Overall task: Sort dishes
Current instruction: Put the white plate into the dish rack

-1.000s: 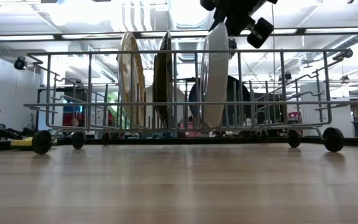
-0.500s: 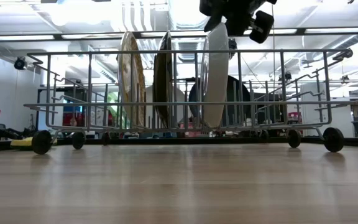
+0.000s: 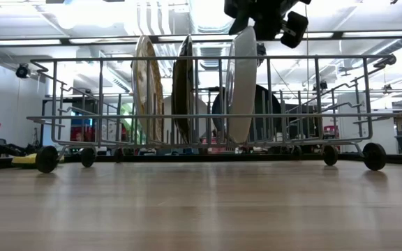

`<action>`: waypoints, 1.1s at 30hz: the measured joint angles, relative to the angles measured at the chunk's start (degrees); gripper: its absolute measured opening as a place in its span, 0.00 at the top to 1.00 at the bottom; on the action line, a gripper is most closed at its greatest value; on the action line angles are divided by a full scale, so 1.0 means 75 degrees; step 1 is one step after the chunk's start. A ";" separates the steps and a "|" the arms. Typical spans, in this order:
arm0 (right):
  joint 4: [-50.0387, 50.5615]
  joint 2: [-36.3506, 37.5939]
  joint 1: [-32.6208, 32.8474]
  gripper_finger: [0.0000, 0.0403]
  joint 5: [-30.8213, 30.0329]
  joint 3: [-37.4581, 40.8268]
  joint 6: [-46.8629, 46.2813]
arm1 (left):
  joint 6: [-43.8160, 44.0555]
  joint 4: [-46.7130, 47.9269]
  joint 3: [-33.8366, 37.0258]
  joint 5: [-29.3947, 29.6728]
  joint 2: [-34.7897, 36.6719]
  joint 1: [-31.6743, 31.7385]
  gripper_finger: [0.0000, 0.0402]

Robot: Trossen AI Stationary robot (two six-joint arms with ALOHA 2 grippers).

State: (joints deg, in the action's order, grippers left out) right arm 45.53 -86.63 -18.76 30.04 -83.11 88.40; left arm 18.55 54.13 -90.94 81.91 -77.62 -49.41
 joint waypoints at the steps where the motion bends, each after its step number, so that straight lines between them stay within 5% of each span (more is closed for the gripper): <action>1: 0.0020 0.0000 0.0000 0.70 -0.0003 0.0000 0.0002 | 0.0003 -0.0001 0.0000 0.0000 0.0000 -0.0003 0.41; 20: 0.0366 0.0327 0.0000 0.80 -0.0024 -0.0006 0.0009 | 0.0006 0.0000 0.0000 0.0000 0.0000 0.0000 0.41; 33: 0.0534 0.0623 0.0000 0.79 -0.0164 -0.0006 0.0009 | 0.0006 0.0000 0.0000 0.0000 0.0000 0.0000 0.41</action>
State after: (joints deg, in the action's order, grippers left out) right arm 49.54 -81.96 -18.76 28.81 -83.15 88.47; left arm 18.59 54.13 -90.94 81.91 -77.62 -49.41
